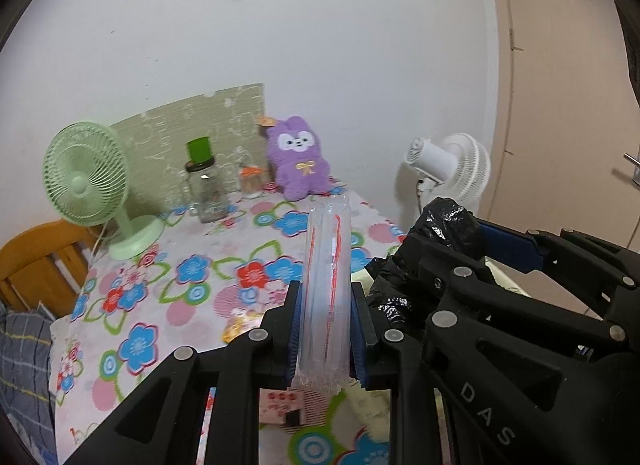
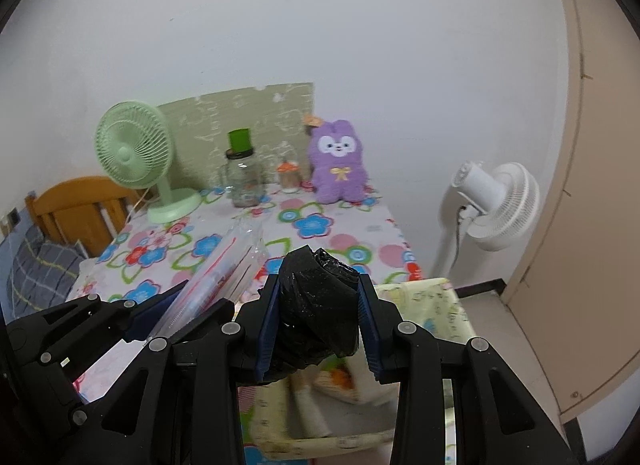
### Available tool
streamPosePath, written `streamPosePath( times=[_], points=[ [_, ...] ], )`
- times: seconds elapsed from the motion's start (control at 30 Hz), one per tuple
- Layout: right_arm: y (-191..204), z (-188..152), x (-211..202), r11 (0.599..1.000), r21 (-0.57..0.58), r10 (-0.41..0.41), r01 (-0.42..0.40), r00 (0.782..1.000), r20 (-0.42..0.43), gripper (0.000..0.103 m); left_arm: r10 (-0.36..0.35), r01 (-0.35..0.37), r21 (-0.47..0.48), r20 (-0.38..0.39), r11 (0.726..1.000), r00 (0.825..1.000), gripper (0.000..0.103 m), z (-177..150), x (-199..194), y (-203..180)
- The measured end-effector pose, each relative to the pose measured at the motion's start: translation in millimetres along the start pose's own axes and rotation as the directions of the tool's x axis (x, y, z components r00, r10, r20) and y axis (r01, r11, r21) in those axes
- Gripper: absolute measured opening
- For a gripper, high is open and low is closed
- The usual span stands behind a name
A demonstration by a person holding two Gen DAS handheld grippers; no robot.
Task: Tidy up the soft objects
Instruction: 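Lift the straw pack and black bag and carry them over the box, then open both grippers to drop the straw pack and bag into the box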
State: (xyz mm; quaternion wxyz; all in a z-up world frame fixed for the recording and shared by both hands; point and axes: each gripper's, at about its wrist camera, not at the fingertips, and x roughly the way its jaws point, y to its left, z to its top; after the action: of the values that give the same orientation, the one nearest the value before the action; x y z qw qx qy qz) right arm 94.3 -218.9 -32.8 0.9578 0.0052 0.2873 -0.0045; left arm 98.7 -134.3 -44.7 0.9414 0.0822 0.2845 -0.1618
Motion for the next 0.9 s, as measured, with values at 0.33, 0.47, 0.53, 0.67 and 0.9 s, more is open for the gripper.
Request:
streamPosePath(
  times=[0.33, 0.47, 0.53, 0.67, 0.9],
  points=[
    [-45, -9, 3, 0.996, 0.059, -0.062, 0.063, 0.998, -0.017, 0.040, -0.059, 0.061, 0.051, -0.024, 0.997, 0.998, 0.021, 6, 17, -43],
    [-59, -14, 8, 0.994, 0.079, -0.078, 0.080, 0.996, -0.034, 0.040, -0.080, 0.083, 0.064, -0.044, 0.995, 0.996, 0.021, 5, 27, -55],
    [-64, -18, 11, 0.992, 0.084, -0.086, 0.090, 0.995, -0.048, 0.040, -0.092, 0.096, 0.067, -0.059, 0.993, 0.994, 0.021, 3, 33, -59],
    [-74, -28, 22, 0.990, 0.095, -0.098, 0.106, 0.991, -0.086, 0.040, -0.105, 0.114, 0.079, -0.105, 0.990, 0.989, 0.022, -2, 48, -68],
    [-89, -41, 43, 0.985, 0.119, -0.105, 0.123, 0.983, -0.152, 0.040, -0.109, 0.125, 0.088, -0.171, 0.988, 0.979, 0.030, -10, 69, -76]
  ],
)
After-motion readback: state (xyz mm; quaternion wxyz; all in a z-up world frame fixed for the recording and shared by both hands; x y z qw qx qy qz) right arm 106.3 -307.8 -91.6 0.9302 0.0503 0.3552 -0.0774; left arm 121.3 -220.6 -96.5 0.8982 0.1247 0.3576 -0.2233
